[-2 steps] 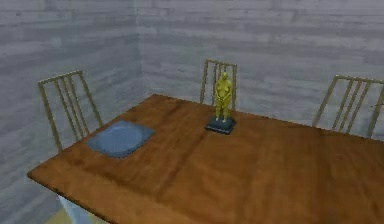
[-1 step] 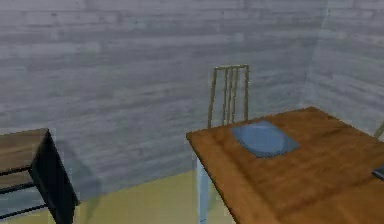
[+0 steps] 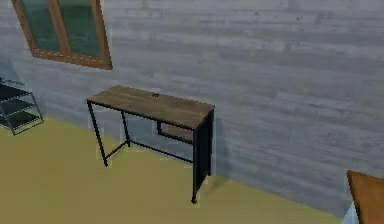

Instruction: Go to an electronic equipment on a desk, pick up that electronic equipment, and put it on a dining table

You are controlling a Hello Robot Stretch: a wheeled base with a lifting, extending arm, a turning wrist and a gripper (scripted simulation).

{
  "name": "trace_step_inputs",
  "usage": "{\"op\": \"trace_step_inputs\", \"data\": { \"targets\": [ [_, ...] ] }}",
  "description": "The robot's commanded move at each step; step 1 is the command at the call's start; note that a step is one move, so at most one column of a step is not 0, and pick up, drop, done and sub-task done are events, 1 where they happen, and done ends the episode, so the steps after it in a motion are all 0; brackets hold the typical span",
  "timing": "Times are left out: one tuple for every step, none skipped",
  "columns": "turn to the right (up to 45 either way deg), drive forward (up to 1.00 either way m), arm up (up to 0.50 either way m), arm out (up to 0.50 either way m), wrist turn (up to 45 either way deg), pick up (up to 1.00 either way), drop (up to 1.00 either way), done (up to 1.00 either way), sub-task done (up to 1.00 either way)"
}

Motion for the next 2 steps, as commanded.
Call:
{"op": "trace_step_inputs", "data": {
  "targets": [
    [-42.0, 0.0, 0.0, 0.0, 0.0, 0.0, 0.0, 0.0, 0.0],
    [-3.0, 0.0, 0.0, 0.0, 0.0, 0.0, 0.0, 0.0, 0.0]
  ]
}}
